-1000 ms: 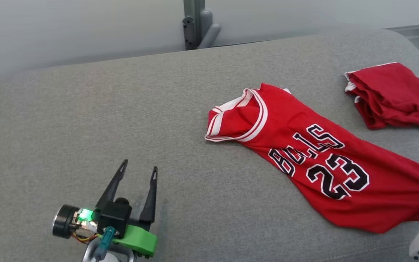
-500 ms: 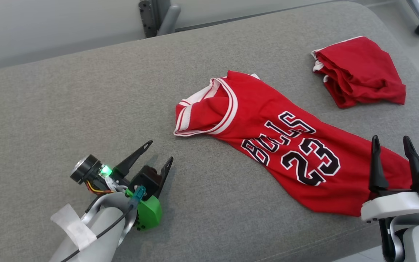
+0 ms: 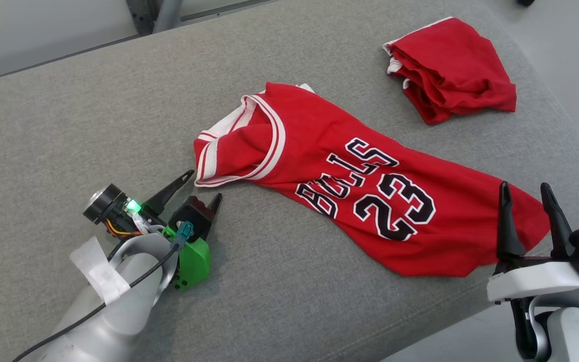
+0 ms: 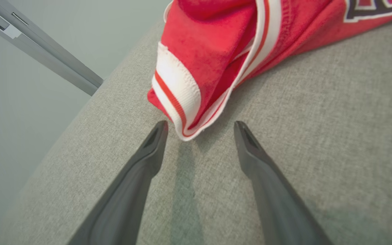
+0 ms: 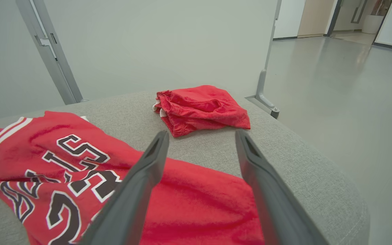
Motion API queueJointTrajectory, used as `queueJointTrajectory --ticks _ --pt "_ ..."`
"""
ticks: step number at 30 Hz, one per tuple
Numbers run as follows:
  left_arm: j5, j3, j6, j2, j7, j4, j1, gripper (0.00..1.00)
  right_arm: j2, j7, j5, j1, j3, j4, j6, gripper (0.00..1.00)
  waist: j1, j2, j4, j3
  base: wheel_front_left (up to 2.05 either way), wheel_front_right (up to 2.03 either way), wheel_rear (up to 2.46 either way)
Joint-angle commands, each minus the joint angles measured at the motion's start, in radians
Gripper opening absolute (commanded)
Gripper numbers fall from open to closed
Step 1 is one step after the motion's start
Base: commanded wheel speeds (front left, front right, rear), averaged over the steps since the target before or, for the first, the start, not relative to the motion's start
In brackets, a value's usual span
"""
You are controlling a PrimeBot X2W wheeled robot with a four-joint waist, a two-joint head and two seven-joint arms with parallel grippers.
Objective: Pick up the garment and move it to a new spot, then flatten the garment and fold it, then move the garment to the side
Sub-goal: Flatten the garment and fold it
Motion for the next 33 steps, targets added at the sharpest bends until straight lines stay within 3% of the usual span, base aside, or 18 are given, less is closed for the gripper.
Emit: queueJointTrajectory --ticks 1,2,3,4,5,10,13,17,21,24,30,33 --pt "-0.012 -0.005 0.005 0.009 0.001 0.011 -0.02 1.0 -0.001 -0.003 0.016 -0.017 0.004 0.003 -0.001 1.0 0.0 0.0 -0.026 0.02 0.0 0.0 0.0" --pt "-0.014 -0.012 0.001 0.01 0.001 0.013 -0.025 1.0 -0.001 -0.003 0.019 -0.02 0.006 0.004 -0.001 1.0 0.0 0.0 -0.029 0.021 0.0 0.0 0.0" --pt "-0.019 -0.017 -0.003 0.011 0.001 0.009 -0.028 0.85 -0.001 -0.003 0.022 -0.021 0.008 0.006 -0.001 1.0 0.0 0.0 -0.031 0.022 0.0 0.0 0.0" --pt "-0.028 -0.022 -0.008 0.012 0.001 0.006 -0.029 0.15 -0.001 -0.003 0.024 -0.022 0.007 0.005 -0.001 1.0 0.0 0.0 -0.033 0.022 0.0 0.0 0.0" --pt "-0.032 -0.029 -0.013 0.013 0.001 0.004 -0.029 0.0 -0.001 -0.003 0.023 -0.023 0.007 0.006 -0.001 1.0 0.0 0.0 -0.034 0.021 0.0 0.0 0.0" --pt "-0.078 -0.055 -0.03 0.021 0.001 -0.023 -0.026 0.0 -0.001 -0.003 0.025 -0.018 -0.003 0.008 -0.001 1.0 0.0 0.0 -0.026 0.007 0.0 0.0 0.0" --pt "-0.167 -0.081 -0.036 0.009 0.001 -0.042 -0.011 0.0 -0.001 -0.003 0.029 -0.008 -0.006 0.015 -0.001 1.0 0.0 0.0 -0.015 -0.01 0.0 0.0 0.0" --pt "-0.511 -0.178 -0.037 -0.033 0.013 -0.093 -0.018 0.0 -0.001 -0.003 0.03 0.007 0.004 0.026 -0.001 1.0 0.0 0.0 0.005 -0.046 0.0 0.0 0.0" --pt "-0.879 -0.292 -0.037 0.018 0.172 -0.242 -0.115 0.0 -0.001 -0.003 0.034 0.015 0.018 0.043 -0.001 1.0 0.0 0.0 0.016 -0.089 0.0 0.0 0.0" --pt "-1.098 -0.285 -0.037 0.05 0.278 -0.329 -0.182 0.0 -0.001 -0.003 0.041 0.027 0.03 0.056 -0.001 1.0 0.0 0.0 0.017 -0.125 0.0 0.0 0.0" --pt "-1.33 -0.189 -0.035 0.01 0.419 -0.328 -0.327 0.0 -0.001 -0.003 0.05 0.052 0.06 0.072 -0.001 1.0 0.0 0.0 0.003 -0.195 0.0 0.0 0.0" --pt "-1.352 -0.154 0.015 -0.026 0.468 -0.299 -0.447 0.0 -0.001 -0.003 0.049 0.066 0.075 0.079 -0.001 1.0 0.0 0.0 -0.011 -0.229 0.0 0.0 0.0"
